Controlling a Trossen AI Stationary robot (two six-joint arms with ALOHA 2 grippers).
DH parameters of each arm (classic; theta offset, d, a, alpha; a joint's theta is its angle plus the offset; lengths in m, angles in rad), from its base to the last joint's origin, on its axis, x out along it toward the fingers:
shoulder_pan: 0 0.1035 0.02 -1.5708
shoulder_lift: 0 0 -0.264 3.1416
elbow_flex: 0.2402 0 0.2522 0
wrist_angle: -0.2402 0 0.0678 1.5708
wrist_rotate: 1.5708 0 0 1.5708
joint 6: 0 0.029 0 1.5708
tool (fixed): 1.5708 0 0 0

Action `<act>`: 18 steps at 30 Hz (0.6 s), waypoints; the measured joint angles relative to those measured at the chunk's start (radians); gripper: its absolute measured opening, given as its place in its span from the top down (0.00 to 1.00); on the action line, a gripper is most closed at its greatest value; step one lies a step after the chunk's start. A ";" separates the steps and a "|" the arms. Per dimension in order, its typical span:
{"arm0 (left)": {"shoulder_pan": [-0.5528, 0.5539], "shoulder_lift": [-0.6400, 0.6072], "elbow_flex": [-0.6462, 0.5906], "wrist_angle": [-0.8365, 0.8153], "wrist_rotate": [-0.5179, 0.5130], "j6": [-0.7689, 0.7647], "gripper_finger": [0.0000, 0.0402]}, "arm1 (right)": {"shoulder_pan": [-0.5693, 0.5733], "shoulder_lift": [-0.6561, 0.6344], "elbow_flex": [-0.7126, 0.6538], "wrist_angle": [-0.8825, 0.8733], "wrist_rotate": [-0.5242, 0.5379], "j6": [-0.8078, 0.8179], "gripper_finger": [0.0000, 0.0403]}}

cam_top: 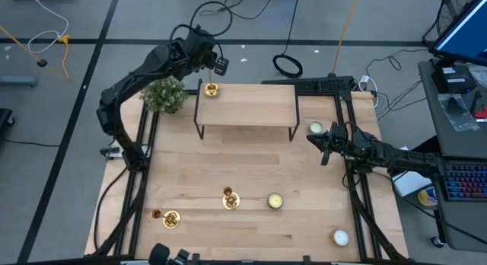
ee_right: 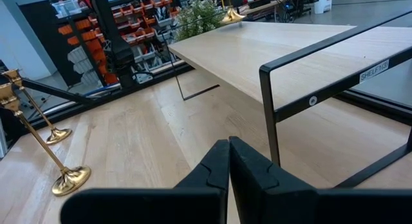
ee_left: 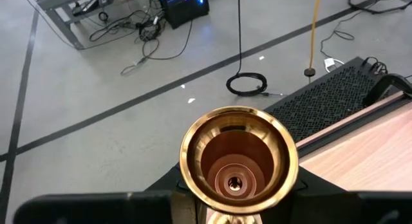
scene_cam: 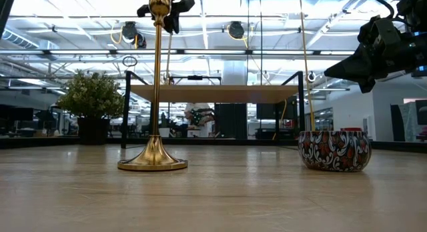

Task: Pick & Place candle stick holders
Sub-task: Put the top gold candle holder on the shelf

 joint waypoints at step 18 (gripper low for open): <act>0.004 0.000 0.000 -0.059 0.021 -0.078 0.77 | 0.000 0.000 0.000 0.000 0.000 0.000 0.99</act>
